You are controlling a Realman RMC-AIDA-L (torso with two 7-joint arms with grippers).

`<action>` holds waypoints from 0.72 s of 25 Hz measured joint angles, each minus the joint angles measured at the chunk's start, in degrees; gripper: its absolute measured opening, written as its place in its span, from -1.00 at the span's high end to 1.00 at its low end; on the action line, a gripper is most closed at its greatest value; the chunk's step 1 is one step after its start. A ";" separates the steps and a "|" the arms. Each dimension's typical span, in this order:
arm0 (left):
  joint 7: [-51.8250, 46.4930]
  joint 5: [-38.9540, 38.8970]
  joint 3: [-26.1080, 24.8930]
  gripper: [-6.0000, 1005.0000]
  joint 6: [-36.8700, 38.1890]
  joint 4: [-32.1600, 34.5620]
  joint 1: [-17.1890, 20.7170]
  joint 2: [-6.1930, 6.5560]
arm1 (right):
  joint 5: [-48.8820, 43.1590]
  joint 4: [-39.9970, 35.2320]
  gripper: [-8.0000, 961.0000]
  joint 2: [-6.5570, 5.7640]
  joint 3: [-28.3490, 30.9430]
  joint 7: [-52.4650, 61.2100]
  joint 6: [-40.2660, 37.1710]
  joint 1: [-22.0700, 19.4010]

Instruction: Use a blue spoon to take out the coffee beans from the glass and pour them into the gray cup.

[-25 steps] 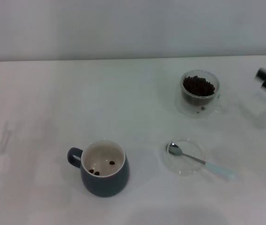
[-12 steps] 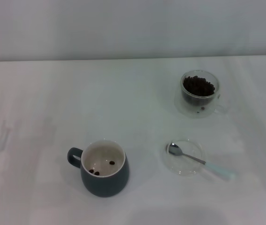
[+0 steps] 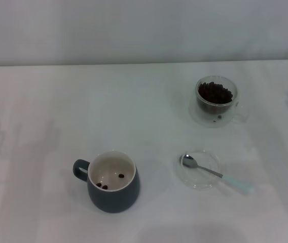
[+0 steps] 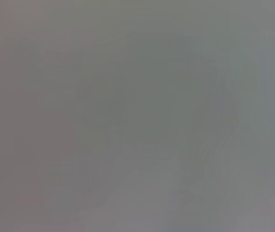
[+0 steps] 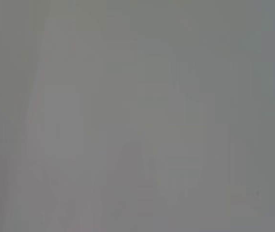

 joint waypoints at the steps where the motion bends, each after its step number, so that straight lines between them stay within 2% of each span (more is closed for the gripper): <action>1: -0.04 -0.28 -0.01 -0.54 0.00 0.04 -0.02 0.00 | 0.02 0.08 -0.79 0.03 0.08 0.08 0.01 0.17; 18: -0.14 -1.25 0.00 -0.54 0.04 0.08 0.81 0.04 | -0.24 3.83 -0.79 0.08 0.16 0.25 -3.01 0.05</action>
